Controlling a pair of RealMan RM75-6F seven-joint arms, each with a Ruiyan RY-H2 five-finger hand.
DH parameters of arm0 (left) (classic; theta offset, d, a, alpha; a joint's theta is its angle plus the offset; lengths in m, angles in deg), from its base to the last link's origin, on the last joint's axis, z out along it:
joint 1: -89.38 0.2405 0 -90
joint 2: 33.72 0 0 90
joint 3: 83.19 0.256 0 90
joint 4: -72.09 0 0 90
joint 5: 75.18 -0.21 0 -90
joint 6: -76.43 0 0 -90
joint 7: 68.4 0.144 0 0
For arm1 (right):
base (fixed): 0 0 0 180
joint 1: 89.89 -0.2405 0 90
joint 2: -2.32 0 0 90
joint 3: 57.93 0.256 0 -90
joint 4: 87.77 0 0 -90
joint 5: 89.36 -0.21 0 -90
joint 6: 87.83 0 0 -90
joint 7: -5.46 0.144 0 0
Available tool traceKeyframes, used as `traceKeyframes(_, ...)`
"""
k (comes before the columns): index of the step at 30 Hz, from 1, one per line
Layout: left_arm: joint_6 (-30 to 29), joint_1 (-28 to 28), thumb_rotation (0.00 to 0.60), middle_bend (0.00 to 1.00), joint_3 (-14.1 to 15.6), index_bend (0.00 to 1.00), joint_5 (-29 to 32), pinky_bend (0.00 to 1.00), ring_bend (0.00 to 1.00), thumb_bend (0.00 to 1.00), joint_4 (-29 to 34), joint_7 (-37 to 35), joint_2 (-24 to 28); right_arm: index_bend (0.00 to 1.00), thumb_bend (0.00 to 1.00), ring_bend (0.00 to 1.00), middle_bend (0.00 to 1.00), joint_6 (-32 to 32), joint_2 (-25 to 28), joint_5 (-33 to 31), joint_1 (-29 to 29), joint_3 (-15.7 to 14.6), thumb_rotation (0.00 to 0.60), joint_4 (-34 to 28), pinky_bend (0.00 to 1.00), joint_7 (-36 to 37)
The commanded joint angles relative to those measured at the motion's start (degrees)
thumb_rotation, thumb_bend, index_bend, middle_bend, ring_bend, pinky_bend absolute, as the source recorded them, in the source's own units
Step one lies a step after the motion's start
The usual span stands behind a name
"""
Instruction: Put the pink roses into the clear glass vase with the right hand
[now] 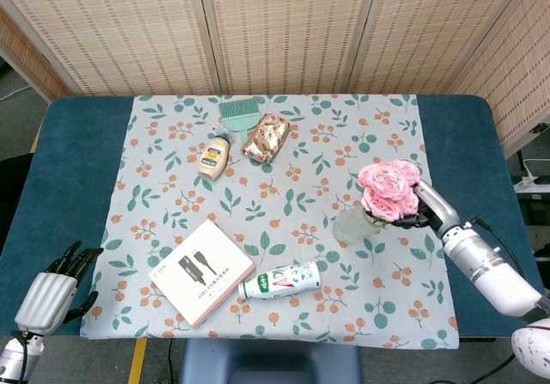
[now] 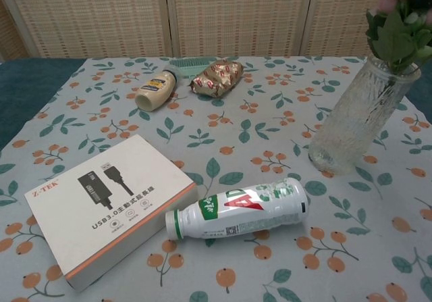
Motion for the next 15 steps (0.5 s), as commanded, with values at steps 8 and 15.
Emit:
traceKeyframes(8, 0.1, 0.0, 0.6, 0.16, 0.1, 0.11, -0.1, 0.28, 0.05, 0.36, 0.0, 0.4, -0.1, 0.01, 0.02, 0.97, 0.88, -5.8, 1.8, 7.2, 3.3, -1.0, 0.6, 1.4, 0.91, -4.2)
traceKeyframes(15, 0.8, -0.2, 0.6, 0.16, 0.0, 0.11, 0.4, 0.28, 0.05, 0.35, -0.2, 0.2, -0.3, 0.0, 0.0, 0.78, 0.52, -20.9, 2.2, 17.8, 10.4, -3.9, 0.6, 0.9, 0.84, -10.7)
